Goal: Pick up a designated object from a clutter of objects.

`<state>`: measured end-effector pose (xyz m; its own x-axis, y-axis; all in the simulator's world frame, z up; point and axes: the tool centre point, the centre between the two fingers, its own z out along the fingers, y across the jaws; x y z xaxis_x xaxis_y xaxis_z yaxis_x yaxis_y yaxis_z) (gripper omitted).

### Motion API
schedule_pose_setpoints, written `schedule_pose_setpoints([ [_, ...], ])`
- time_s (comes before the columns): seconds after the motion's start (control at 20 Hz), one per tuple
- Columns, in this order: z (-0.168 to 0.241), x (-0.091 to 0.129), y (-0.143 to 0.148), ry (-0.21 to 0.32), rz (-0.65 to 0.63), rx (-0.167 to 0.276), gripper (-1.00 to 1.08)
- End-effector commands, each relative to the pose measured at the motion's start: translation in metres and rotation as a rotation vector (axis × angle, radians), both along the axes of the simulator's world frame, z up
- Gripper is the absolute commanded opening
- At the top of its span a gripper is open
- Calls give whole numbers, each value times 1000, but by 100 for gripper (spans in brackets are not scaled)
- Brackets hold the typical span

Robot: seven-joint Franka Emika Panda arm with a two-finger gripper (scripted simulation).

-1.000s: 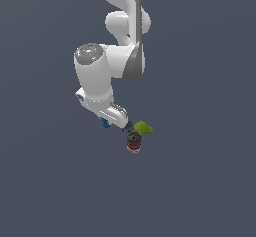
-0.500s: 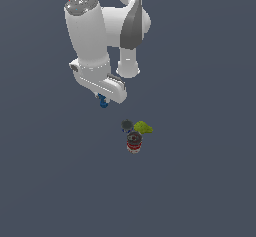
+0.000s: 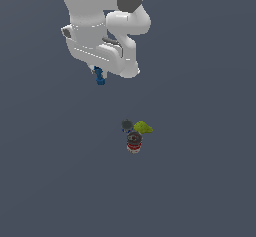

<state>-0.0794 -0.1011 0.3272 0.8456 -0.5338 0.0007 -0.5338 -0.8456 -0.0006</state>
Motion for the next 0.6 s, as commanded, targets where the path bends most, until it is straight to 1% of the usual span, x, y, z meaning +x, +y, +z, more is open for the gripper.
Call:
schedule_pose_setpoints([
  [0.0, 17, -9, -1, 1, 0, 0, -100],
  [0.3, 46, -22, -3, 1, 0, 0, -100],
  [0.55, 56, -26, -3, 1, 1, 0, -100],
])
